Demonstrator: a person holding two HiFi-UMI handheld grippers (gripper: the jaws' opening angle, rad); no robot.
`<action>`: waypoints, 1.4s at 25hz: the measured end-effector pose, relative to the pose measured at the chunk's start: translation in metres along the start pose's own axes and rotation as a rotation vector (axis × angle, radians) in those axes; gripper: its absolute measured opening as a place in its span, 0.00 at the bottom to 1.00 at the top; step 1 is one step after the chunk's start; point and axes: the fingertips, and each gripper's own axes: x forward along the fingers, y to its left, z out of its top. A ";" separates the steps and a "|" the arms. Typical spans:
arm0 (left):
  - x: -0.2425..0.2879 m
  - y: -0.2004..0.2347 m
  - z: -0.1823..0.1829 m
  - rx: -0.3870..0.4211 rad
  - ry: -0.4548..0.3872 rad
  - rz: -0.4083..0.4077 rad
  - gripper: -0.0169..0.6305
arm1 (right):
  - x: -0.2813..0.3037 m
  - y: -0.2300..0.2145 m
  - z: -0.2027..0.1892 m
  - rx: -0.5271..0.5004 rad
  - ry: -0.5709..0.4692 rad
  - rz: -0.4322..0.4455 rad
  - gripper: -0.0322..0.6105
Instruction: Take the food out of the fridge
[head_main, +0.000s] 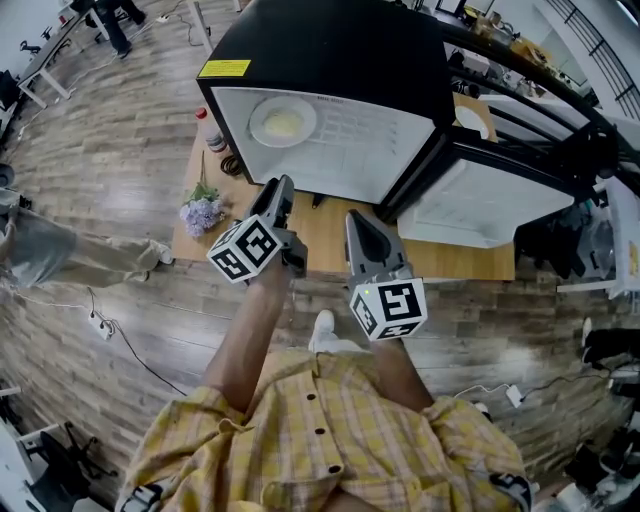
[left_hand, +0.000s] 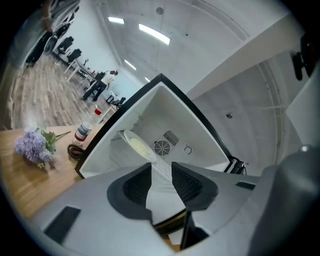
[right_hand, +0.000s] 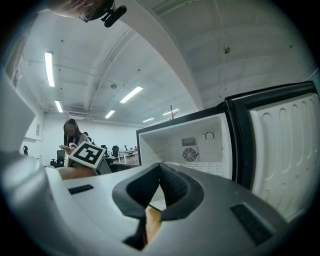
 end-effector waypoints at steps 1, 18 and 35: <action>0.002 0.002 0.001 -0.031 -0.006 -0.001 0.21 | 0.001 0.000 0.000 -0.001 0.001 0.001 0.06; 0.040 0.041 0.003 -0.531 -0.116 -0.025 0.25 | 0.012 -0.011 -0.007 0.001 0.011 0.009 0.06; 0.080 0.070 0.017 -0.688 -0.171 0.010 0.25 | 0.016 -0.025 -0.012 0.007 0.028 -0.008 0.06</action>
